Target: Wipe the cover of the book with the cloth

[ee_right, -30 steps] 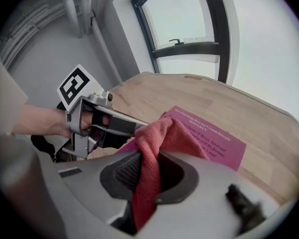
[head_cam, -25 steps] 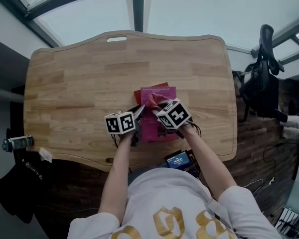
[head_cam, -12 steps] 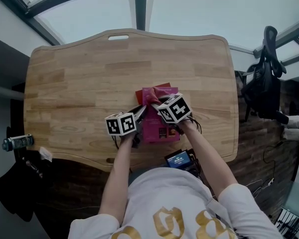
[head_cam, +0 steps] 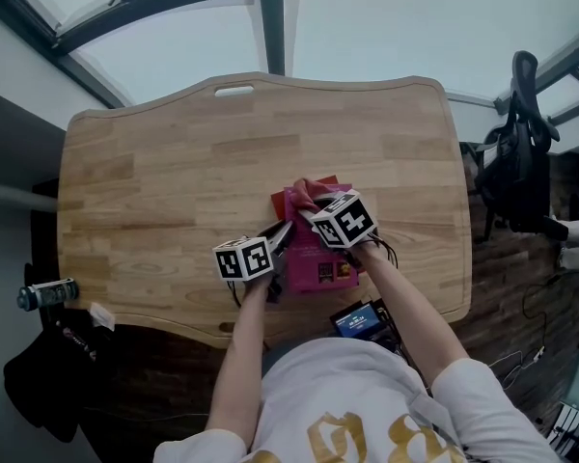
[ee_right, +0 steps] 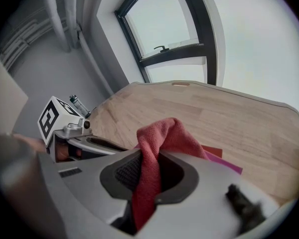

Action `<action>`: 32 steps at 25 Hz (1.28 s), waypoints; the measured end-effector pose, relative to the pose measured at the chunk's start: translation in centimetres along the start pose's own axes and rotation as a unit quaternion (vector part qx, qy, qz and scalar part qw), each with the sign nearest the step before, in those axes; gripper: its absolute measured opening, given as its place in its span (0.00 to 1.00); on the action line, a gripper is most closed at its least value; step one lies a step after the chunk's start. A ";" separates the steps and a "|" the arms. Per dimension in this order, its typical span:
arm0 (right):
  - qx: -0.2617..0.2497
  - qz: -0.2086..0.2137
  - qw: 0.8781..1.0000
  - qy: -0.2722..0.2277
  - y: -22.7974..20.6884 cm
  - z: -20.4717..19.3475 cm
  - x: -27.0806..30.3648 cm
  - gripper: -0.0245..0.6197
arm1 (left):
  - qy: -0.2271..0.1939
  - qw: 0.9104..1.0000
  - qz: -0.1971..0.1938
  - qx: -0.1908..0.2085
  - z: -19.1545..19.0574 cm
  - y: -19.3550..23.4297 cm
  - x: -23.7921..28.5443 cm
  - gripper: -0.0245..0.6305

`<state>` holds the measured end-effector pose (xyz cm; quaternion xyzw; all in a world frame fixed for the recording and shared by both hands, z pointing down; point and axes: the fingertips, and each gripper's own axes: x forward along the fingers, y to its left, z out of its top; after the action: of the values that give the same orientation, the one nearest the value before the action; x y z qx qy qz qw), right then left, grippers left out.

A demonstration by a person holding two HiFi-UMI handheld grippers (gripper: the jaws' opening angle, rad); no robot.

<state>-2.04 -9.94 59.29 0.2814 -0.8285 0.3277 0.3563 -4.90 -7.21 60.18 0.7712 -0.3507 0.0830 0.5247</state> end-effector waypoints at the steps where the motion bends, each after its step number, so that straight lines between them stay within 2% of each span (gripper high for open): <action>1: 0.001 0.001 1.000 -0.004 0.0 0.0 0.0 0.15 | 0.001 1.000 -0.001 -0.002 0.0 0.0 0.0 0.15; 18: -0.005 0.000 1.000 -0.012 0.5 -0.5 -0.2 0.15 | 0.000 1.000 -0.012 -0.012 0.6 -0.1 0.0 0.15; 32: -0.015 0.010 1.000 -0.012 2.6 -2.5 -0.7 0.15 | 0.004 1.000 -0.009 0.000 0.5 -0.1 0.0 0.15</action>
<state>-2.42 -6.23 59.16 0.2717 -0.8404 0.3154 0.3470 -5.01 -7.63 59.88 0.7742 -0.3413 0.0813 0.5268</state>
